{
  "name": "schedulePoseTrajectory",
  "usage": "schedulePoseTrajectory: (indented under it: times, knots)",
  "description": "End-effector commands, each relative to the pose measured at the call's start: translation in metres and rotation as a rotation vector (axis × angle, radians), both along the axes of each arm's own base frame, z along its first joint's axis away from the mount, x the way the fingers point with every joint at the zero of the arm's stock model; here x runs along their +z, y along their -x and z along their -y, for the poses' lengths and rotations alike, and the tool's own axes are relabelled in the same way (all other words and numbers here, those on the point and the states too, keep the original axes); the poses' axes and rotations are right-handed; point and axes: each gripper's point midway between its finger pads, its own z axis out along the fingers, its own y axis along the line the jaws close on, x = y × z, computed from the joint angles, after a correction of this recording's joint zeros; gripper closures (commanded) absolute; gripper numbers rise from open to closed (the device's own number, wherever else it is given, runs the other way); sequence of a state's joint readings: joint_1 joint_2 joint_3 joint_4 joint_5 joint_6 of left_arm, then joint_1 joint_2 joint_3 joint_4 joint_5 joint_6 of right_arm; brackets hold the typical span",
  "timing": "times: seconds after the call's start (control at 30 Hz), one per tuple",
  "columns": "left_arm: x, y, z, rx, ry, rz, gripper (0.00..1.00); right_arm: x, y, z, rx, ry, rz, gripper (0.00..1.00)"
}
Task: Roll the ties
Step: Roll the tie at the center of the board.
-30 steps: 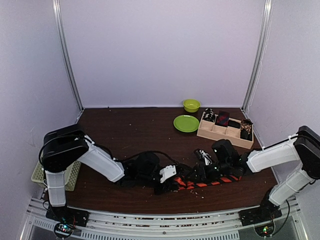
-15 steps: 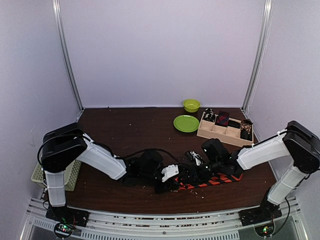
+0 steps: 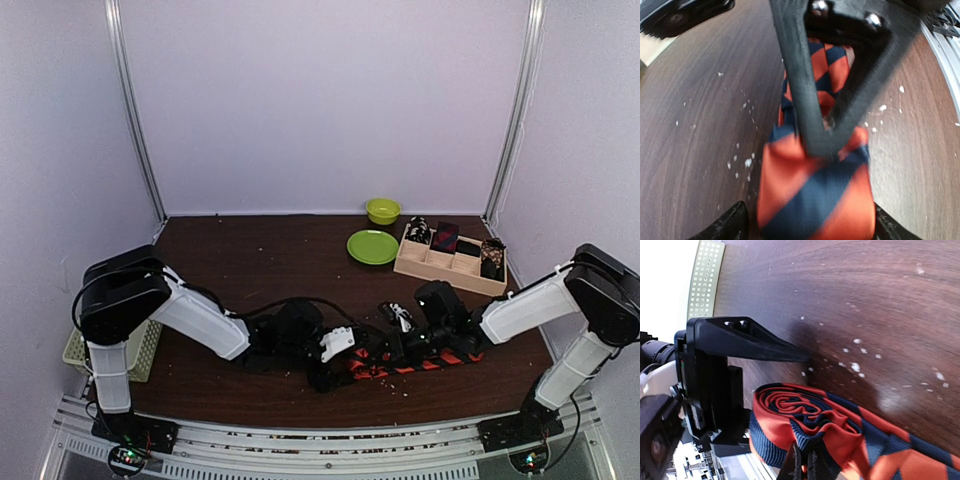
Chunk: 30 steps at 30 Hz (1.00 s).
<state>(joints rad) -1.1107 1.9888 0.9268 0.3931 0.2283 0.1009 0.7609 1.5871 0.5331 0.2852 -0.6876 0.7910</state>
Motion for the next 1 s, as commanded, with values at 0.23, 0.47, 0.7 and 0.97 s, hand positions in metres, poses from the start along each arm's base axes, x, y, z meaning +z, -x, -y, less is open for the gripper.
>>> schedulePoseTrajectory:
  times: [0.23, 0.47, 0.7, 0.97]
  knots:
    - [0.023, -0.003, 0.009, 0.059, 0.203, -0.016, 0.15, -0.067, 0.023, 0.071, -0.045, 0.282, -0.049, 1.0]
    - [0.033, -0.002, 0.03, 0.048, 0.322, -0.058, 0.15, -0.075, 0.019, 0.083, -0.06, 0.355, -0.023, 1.0]
    - [0.028, -0.008, 0.048, 0.049, 0.364, -0.041, 0.17, -0.081, 0.014, 0.08, -0.06, 0.372, -0.025, 1.0]
    - [0.01, -0.006, 0.068, 0.016, 0.345, -0.099, 0.45, -0.081, 0.017, 0.071, -0.056, 0.341, -0.034, 1.0]
